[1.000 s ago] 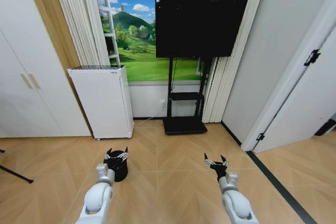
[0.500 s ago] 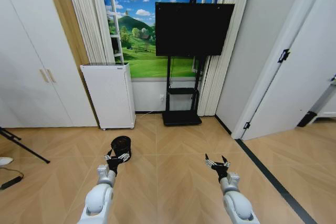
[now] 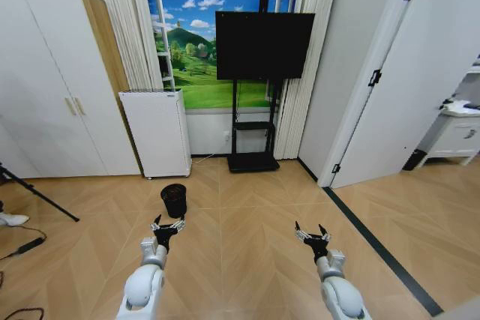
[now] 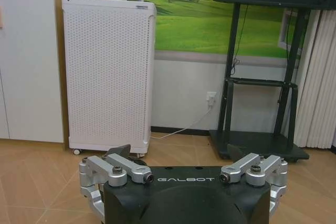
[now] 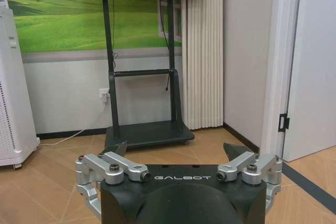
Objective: Pick up the trash bin and place the garbage on the floor into it.
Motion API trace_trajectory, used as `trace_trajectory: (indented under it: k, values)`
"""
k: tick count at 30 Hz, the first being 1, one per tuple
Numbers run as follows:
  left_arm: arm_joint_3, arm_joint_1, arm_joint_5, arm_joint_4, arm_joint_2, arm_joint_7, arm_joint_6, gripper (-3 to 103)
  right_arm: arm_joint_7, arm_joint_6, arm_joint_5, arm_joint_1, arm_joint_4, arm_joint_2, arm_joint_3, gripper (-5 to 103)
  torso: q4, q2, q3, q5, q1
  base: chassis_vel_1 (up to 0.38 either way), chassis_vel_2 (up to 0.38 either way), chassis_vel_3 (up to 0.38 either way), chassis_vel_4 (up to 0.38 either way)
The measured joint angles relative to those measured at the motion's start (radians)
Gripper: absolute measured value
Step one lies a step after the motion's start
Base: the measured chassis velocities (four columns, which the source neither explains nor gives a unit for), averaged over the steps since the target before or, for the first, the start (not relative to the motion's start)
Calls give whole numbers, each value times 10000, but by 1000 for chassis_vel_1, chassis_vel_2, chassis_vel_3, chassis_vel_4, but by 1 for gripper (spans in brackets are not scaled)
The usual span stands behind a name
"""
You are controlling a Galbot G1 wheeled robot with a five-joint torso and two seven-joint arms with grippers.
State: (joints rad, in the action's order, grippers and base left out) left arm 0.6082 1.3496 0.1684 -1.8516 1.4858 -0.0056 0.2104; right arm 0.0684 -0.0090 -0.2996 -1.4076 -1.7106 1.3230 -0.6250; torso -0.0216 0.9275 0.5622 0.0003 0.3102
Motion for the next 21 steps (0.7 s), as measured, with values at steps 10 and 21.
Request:
trace_trajectory:
  k: [10,21]
  values:
    - [-9,-4,79,-43,9,-32,41,100,13,35,0,-45,-53,0,-26,100,-7,0,-3,-5,-3,-8,27,20,-14]
    - [6,-21,89,-2,8,-17,62,100,30,28,28,-43,-103,41,-50,100,-4,0,-6,-3,-7,0,0,0,0]
